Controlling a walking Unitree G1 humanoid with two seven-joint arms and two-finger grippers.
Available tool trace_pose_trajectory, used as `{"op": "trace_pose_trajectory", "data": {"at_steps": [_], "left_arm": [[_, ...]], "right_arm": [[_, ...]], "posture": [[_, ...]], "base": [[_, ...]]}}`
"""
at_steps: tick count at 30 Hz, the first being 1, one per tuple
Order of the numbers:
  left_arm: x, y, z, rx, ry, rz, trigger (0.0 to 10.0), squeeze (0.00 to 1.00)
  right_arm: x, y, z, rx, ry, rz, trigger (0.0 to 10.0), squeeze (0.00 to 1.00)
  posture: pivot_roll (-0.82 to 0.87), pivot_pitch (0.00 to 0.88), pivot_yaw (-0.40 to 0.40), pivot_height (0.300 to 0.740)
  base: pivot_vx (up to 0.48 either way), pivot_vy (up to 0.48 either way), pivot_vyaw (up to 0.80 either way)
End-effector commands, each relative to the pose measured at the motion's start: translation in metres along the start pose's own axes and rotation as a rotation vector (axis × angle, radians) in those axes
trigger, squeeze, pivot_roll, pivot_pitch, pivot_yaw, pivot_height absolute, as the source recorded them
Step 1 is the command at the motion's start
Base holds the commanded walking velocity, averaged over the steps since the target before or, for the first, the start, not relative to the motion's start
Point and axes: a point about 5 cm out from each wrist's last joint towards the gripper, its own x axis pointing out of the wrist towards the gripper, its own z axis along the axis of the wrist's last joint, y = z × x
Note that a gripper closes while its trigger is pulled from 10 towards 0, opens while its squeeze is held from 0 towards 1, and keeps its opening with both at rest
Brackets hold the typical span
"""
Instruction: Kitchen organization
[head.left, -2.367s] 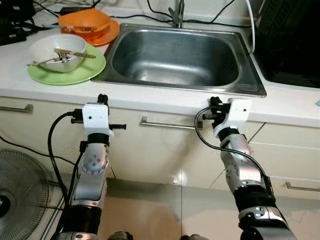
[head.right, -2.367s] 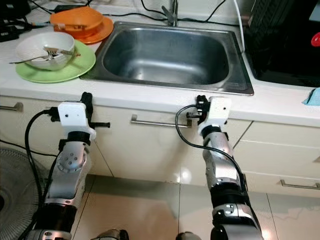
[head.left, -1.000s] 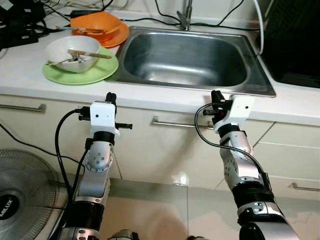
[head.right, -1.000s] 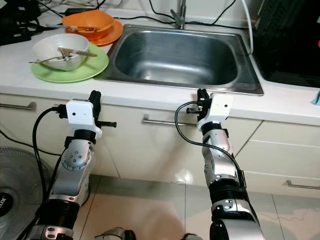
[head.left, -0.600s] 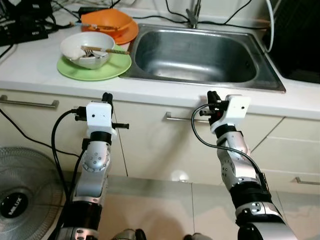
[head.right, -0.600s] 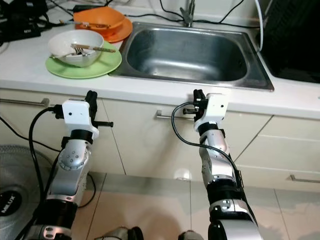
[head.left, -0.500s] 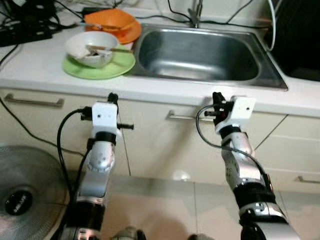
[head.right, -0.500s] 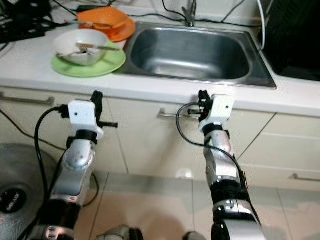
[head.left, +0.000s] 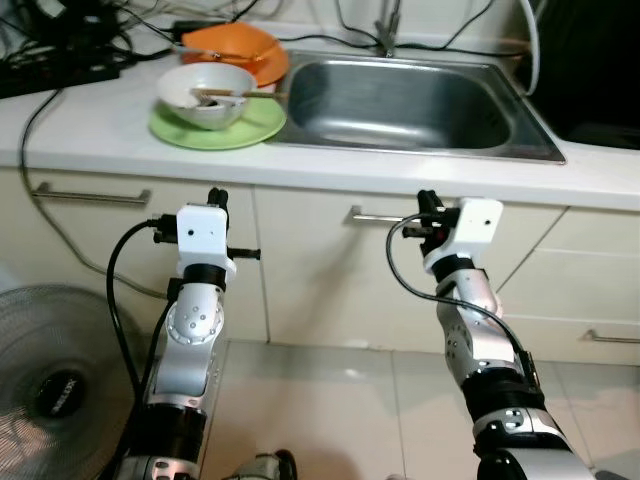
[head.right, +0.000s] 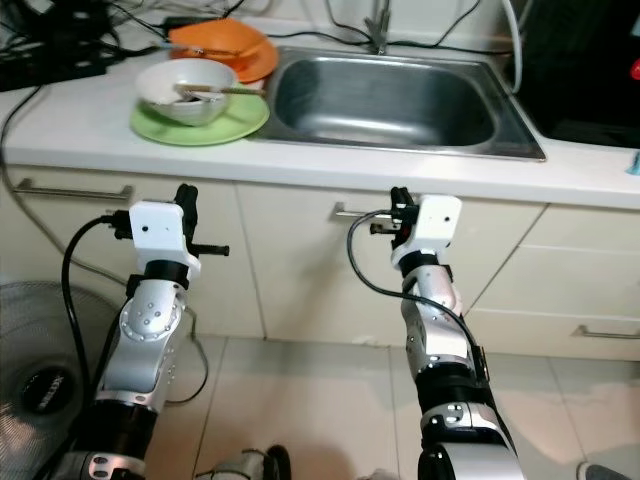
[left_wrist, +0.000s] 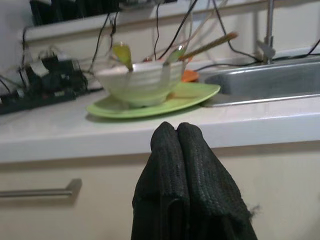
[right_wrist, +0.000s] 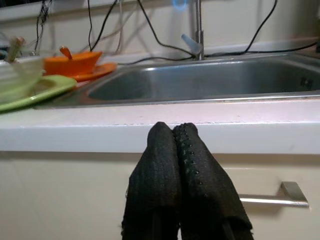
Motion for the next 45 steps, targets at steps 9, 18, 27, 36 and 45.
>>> {"op": "trace_pose_trajectory", "data": {"at_steps": [9, 18, 27, 36, 45], "left_arm": [[0.002, -0.002, 0.005, 0.008, -0.011, -0.004, 10.0, 0.0], [0.001, -0.002, 0.004, 0.007, -0.009, -0.002, 10.0, 0.0], [0.001, -0.002, 0.004, 0.006, -0.013, 0.0, 10.0, 0.0], [0.001, -0.003, 0.005, 0.006, -0.016, -0.002, 10.0, 0.0], [0.0, -0.003, 0.006, 0.006, -0.018, -0.005, 10.0, 0.0]], "right_arm": [[-0.002, 0.0, -0.003, 0.003, 0.008, 0.011, 10.0, 0.0], [-0.002, 0.001, -0.004, -0.005, 0.012, 0.02, 10.0, 0.0], [-0.003, 0.005, -0.002, -0.012, -0.007, 0.05, 10.0, 0.0], [-0.002, 0.006, -0.002, -0.018, -0.004, 0.058, 10.0, 0.0], [-0.003, 0.01, -0.001, -0.01, -0.02, 0.072, 10.0, 0.0]], "posture": [[-0.02, 0.077, 0.0, 0.74], [-0.02, 0.078, 0.0, 0.74], [-0.02, 0.076, 0.001, 0.74], [-0.02, 0.072, -0.001, 0.74], [-0.02, 0.075, -0.002, 0.74]], "base": [[0.308, 0.0, 0.0], [0.323, 0.0, 0.0], [0.323, 0.0, 0.0], [0.324, 0.0, 0.0], [0.322, 0.0, 0.24]]}}
